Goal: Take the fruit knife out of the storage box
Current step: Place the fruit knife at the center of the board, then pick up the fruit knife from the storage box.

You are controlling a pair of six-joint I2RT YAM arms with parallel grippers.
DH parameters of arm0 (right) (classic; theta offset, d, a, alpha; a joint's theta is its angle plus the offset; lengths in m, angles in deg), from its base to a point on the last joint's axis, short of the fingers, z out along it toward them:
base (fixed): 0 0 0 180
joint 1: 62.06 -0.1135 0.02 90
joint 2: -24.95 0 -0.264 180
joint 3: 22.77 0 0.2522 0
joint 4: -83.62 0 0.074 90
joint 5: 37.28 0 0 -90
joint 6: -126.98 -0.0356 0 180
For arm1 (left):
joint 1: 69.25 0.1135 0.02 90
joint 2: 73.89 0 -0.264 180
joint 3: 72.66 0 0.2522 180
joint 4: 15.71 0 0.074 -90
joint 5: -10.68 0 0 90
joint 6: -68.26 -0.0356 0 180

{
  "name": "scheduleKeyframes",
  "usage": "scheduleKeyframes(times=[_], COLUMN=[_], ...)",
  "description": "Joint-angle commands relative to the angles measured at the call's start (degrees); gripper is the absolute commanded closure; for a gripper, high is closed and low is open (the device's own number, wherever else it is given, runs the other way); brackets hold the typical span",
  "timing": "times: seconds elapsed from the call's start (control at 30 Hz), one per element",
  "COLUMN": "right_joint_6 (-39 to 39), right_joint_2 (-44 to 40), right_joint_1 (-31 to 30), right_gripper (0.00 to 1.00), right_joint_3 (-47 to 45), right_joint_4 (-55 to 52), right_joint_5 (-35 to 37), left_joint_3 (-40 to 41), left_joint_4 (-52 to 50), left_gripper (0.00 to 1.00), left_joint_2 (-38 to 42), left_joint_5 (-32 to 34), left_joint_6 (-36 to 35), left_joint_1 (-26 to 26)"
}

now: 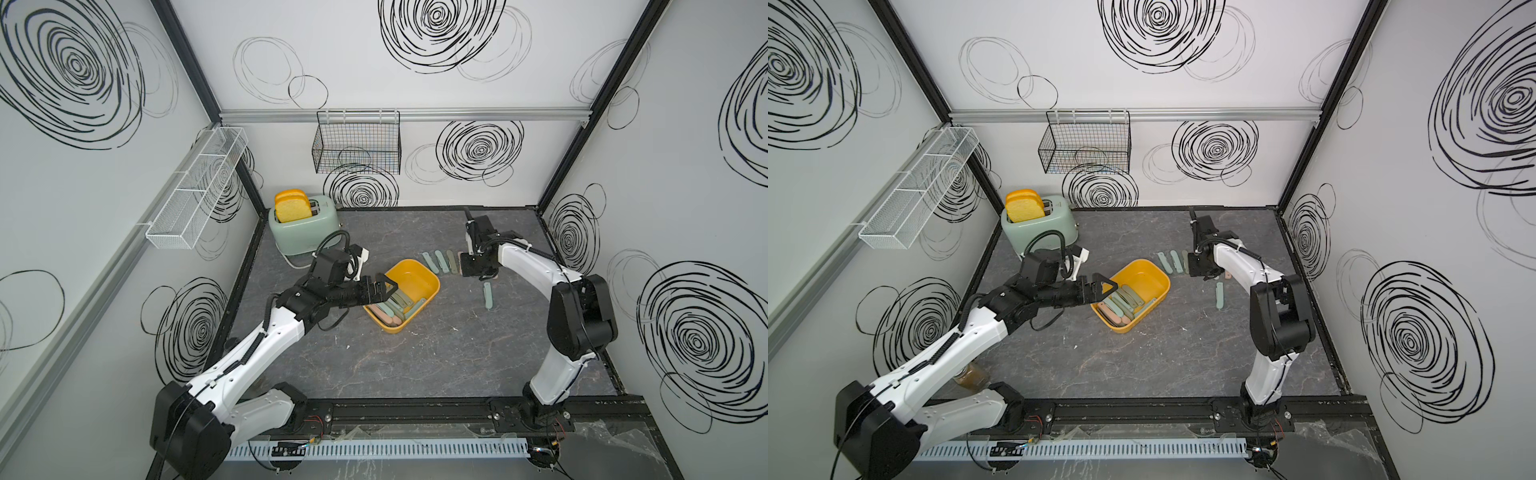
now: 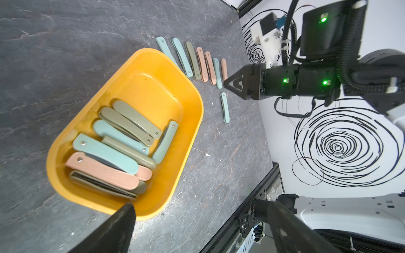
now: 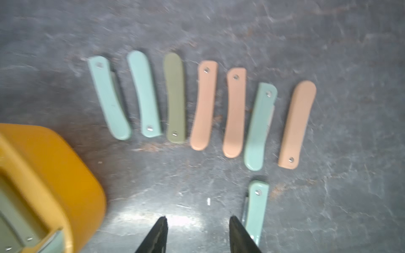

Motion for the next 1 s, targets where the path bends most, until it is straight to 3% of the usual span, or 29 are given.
scheduleKeyframes(times=[0.0,0.43,0.73,0.97], right_joint_6=[-1.18,0.39,2.14,3.99], right_joint_2=[1.08,11.49,17.63,20.3], right_joint_1=[-4.81,-18.6,-21.13,-21.66], right_gripper=[0.47,0.37,0.41,0.45], right_joint_3=[3.89,11.46,13.73,14.89], right_joint_4=[-3.24,-1.16,-1.34,-1.55], right_joint_5=[-0.81,-3.0,-2.87,-2.65], left_joint_3=[2.62,7.12,10.93,12.02], left_joint_4=[-1.95,-11.09,-13.45,-13.2], left_gripper=[0.02,0.02,0.02,0.02], left_joint_2=[3.3,15.1,21.32,21.84], left_joint_5=[-1.0,-1.62,-1.35,-1.1], left_joint_6=[-0.7,-1.75,0.27,0.72], left_joint_1=[1.19,8.23,10.05,10.69])
